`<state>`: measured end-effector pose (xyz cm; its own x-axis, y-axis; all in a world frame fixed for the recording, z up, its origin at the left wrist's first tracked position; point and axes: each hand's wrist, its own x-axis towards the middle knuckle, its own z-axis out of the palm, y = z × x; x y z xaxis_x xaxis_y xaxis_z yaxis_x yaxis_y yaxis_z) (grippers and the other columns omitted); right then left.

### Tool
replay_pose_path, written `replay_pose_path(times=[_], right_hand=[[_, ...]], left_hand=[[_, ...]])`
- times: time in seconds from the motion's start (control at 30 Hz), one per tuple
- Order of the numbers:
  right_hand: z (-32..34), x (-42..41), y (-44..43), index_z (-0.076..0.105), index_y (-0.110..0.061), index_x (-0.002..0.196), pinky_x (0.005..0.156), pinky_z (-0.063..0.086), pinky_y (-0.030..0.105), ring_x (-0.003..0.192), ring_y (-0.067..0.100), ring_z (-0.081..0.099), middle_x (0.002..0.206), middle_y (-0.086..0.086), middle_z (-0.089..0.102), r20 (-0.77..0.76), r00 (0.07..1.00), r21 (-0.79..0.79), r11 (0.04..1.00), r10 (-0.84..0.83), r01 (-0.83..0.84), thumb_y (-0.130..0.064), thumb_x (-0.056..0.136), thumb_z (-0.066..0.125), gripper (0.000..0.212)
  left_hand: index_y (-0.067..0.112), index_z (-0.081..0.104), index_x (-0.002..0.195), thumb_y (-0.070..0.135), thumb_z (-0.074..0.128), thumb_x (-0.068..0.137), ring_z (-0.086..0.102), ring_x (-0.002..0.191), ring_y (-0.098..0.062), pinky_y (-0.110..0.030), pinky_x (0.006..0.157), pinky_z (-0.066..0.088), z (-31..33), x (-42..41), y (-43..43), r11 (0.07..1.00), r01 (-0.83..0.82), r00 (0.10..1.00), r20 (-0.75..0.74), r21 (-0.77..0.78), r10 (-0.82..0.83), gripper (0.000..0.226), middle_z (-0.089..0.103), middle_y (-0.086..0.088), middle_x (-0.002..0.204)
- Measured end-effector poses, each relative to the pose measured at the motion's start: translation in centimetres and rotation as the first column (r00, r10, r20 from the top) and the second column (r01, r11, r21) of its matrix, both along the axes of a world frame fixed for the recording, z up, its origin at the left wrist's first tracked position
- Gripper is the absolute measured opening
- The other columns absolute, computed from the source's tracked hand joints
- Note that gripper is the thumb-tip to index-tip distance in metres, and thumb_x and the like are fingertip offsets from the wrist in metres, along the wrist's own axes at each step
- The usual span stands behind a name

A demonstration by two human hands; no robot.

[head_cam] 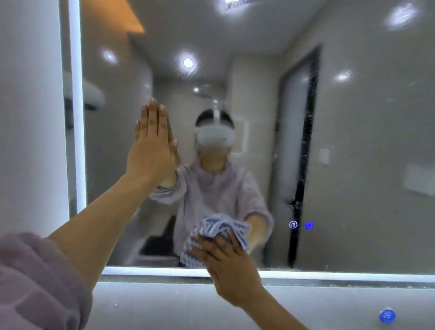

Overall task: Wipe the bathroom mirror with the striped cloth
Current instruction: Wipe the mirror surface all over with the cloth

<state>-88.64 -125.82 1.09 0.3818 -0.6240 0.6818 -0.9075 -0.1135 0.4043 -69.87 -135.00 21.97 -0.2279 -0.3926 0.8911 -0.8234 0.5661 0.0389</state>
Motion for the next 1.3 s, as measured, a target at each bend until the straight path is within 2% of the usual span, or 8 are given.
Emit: replay_pose_path(times=[0.13, 0.23, 0.4, 0.5, 0.7, 0.83, 1.07, 1.3], right_hand=[[7.2, 0.9, -2.1, 0.019, -0.030, 0.151, 0.117, 0.013, 0.051, 0.148, 0.023, 0.011, 0.160, -0.004, 0.013, 0.190, 0.982, -0.170, 0.984, -0.024, 0.057, -0.029, 0.095, 0.035, 0.059], [9.1, 2.2, -3.1, 0.004, -0.029, 0.152, 0.118, 0.010, 0.052, 0.148, 0.025, 0.000, 0.160, -0.004, -0.006, 0.219, 0.976, -0.230, 0.972, 0.011, 0.041, -0.030, 0.098, 0.032, 0.062], [4.3, 4.7, -3.0, 0.027, -0.034, 0.150, 0.119, 0.006, 0.050, 0.148, 0.023, 0.007, 0.160, -0.005, 0.017, 0.141, 0.990, -0.148, 0.989, 0.007, 0.014, -0.034, 0.096, 0.040, 0.055], [-0.4, 5.5, -2.6, 0.032, -0.035, 0.147, 0.120, -0.003, 0.043, 0.147, 0.016, 0.016, 0.158, -0.009, 0.023, 0.061, 0.998, -0.059, 0.998, 0.010, -0.006, -0.033, 0.094, 0.046, 0.055], [-5.6, 5.4, -1.6, 0.037, -0.034, 0.145, 0.121, 0.004, 0.038, 0.142, 0.014, 0.027, 0.153, -0.015, 0.031, 0.063, 0.998, 0.038, 0.999, -0.002, -0.001, -0.033, 0.089, 0.053, 0.058], [-4.7, 3.3, -0.8, 0.041, -0.035, 0.142, 0.120, 0.009, 0.035, 0.139, 0.009, 0.032, 0.149, -0.018, 0.037, 0.098, 0.995, 0.004, 1.000, 0.015, -0.015, -0.027, 0.086, 0.056, 0.059], [0.1, -2.5, -0.2, 0.028, -0.030, 0.149, 0.116, 0.017, 0.050, 0.143, 0.025, 0.024, 0.158, -0.007, 0.017, 0.295, 0.946, -0.175, 0.966, -0.131, 0.188, -0.028, 0.094, 0.036, 0.055], [6.6, 1.9, -2.5, 0.021, -0.025, 0.151, 0.119, 0.003, 0.051, 0.148, 0.028, 0.008, 0.160, 0.003, 0.011, 0.377, 0.922, -0.245, 0.950, -0.091, 0.194, -0.030, 0.101, 0.023, 0.050]], left_hand=[[-0.001, -0.007, 0.146, 0.024, 0.028, 0.096, -0.015, 0.144, -0.029, -0.038, 0.117, -0.007, 0.1, 0.1, 0.3, 1.000, 0.008, 1.000, 0.000, 0.001, -0.008, 0.066, -0.014, -0.018, 0.156], [0.000, -0.008, 0.146, 0.025, 0.027, 0.096, -0.016, 0.143, -0.029, -0.037, 0.116, -0.008, 0.1, 0.1, 0.3, 1.000, 0.018, 1.000, 0.002, 0.004, -0.018, 0.066, -0.015, -0.017, 0.156], [-0.002, -0.007, 0.146, 0.026, 0.026, 0.096, -0.014, 0.143, -0.032, -0.038, 0.117, -0.008, -0.1, 0.1, -0.2, 1.000, 0.015, 1.000, 0.010, -0.022, -0.015, 0.065, -0.013, -0.020, 0.155], [-0.002, -0.005, 0.146, 0.026, 0.027, 0.096, -0.013, 0.144, -0.032, -0.037, 0.117, -0.007, 0.0, 0.1, -0.4, 0.999, 0.022, 1.000, 0.005, -0.033, -0.021, 0.065, -0.012, -0.021, 0.155], [-0.001, -0.004, 0.146, 0.026, 0.028, 0.097, -0.011, 0.144, -0.031, -0.037, 0.116, -0.006, -0.1, 0.1, -0.4, 0.998, 0.030, 1.000, -0.006, -0.053, -0.031, 0.065, -0.010, -0.019, 0.156], [-0.001, -0.003, 0.147, 0.024, 0.031, 0.096, -0.011, 0.144, -0.031, -0.036, 0.116, -0.007, 0.0, 0.2, -0.2, 0.998, 0.051, 0.999, -0.012, -0.046, -0.052, 0.066, -0.010, -0.019, 0.156], [-0.001, -0.005, 0.146, 0.025, 0.030, 0.096, -0.012, 0.144, -0.031, -0.037, 0.116, -0.008, -0.2, 0.1, -0.3, 0.998, 0.052, 0.998, -0.017, -0.043, -0.053, 0.067, -0.012, -0.019, 0.156], [0.000, -0.006, 0.147, 0.025, 0.029, 0.097, -0.012, 0.144, -0.032, -0.037, 0.115, -0.008, -0.2, 0.0, -0.1, 0.998, 0.030, 0.999, -0.011, -0.047, -0.030, 0.066, -0.012, -0.019, 0.156]])
